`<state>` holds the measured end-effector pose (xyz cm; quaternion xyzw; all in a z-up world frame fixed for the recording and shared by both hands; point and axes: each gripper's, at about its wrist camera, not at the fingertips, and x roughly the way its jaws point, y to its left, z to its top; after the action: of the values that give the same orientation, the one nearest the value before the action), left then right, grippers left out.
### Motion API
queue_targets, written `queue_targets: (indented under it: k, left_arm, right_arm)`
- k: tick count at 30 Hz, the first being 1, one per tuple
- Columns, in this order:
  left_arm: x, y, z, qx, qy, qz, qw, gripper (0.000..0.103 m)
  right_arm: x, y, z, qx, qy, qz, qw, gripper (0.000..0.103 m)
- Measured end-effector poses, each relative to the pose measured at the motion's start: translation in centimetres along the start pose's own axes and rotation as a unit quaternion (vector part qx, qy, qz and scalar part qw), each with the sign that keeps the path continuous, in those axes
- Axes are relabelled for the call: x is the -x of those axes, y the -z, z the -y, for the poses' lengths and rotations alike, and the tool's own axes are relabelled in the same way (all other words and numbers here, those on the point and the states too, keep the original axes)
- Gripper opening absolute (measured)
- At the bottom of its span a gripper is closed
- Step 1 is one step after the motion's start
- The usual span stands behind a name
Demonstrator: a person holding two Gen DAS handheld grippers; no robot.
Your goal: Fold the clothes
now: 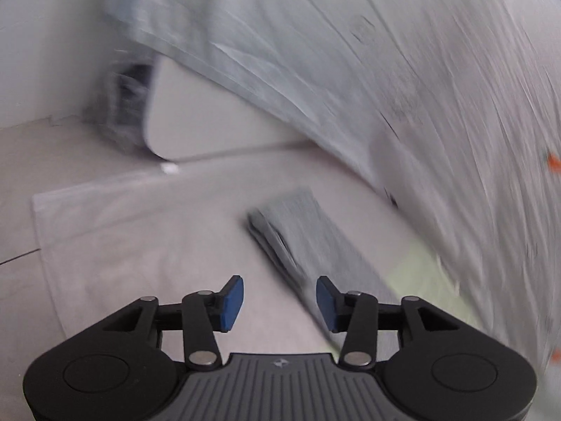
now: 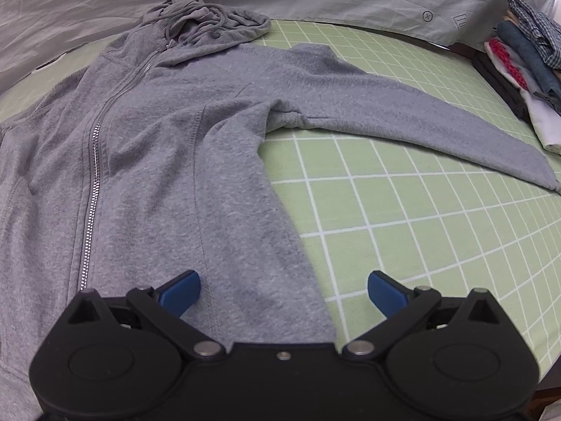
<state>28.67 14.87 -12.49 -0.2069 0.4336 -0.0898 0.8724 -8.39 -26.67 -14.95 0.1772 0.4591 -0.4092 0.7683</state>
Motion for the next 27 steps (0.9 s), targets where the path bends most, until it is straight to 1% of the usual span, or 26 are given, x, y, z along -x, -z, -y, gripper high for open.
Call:
queue_targets:
  k: [2,4,7,10,11,12,13,16,19,22,24,26,27]
  left_arm:
    - [-0.6,1.5,1.8,-0.069,0.000,-0.020,0.9974,0.058]
    - [-1.3,2.4,3.3,-0.124,-0.009,-0.028,0.9918,0.058]
    - [-2.8,2.7,4.5,-0.161,-0.032,-0.028,0.9861,0.058]
    - [-4.3,2.2,5.4,-0.196,-0.065,-0.012,0.9783,0.059]
    - [-4.6,2.0,5.6,-0.210,-0.074,-0.007,0.9749,0.061]
    - [-5.0,1.8,5.8,-0.224,-0.082,-0.002,0.9712,0.064]
    - [-5.5,1.5,6.0,-0.243,-0.092,0.001,0.9656,0.065]
    - [-6.6,0.8,6.3,-0.302,-0.120,0.007,0.9459,0.065]
    - [-7.6,0.3,6.4,-0.339,-0.118,0.004,0.9332,0.065]
    - [-8.5,0.2,6.5,-0.369,-0.111,-0.003,0.9226,0.071]
    - [-8.9,0.3,6.7,-0.381,-0.108,-0.002,0.9183,0.075]
    - [-9.1,0.1,6.6,-0.378,-0.109,-0.003,0.9193,0.076]
    - [-9.2,-0.2,6.5,-0.371,-0.108,-0.003,0.9224,0.076]
  right_arm:
    - [0.0,0.0,-0.1,0.003,-0.002,0.001,1.000,0.103]
    - [0.0,0.0,-0.1,0.006,-0.003,0.001,1.000,0.103]
    - [0.1,0.2,-0.1,0.010,-0.004,0.002,1.000,0.103]
    - [0.2,0.2,0.0,0.011,-0.003,0.003,1.000,0.103]
    - [0.1,0.2,0.0,0.011,-0.001,0.003,1.000,0.103]
    - [0.1,0.1,-0.1,0.010,0.000,0.003,1.000,0.103]
    - [0.1,0.1,-0.1,0.009,0.001,0.003,1.000,0.103]
    - [0.0,0.0,-0.3,0.007,0.005,0.003,1.000,0.103]
    - [-0.1,-0.1,-0.4,0.005,0.008,0.002,1.000,0.103]
    - [-0.2,-0.2,-0.5,0.000,0.011,0.000,1.000,0.103]
    - [-0.2,-0.3,-0.4,-0.007,0.011,-0.004,1.000,0.103]
    - [-0.3,-0.4,-0.3,-0.015,0.009,-0.009,1.000,0.103]
    - [-0.4,-0.4,-0.2,-0.019,0.008,-0.011,1.000,0.103]
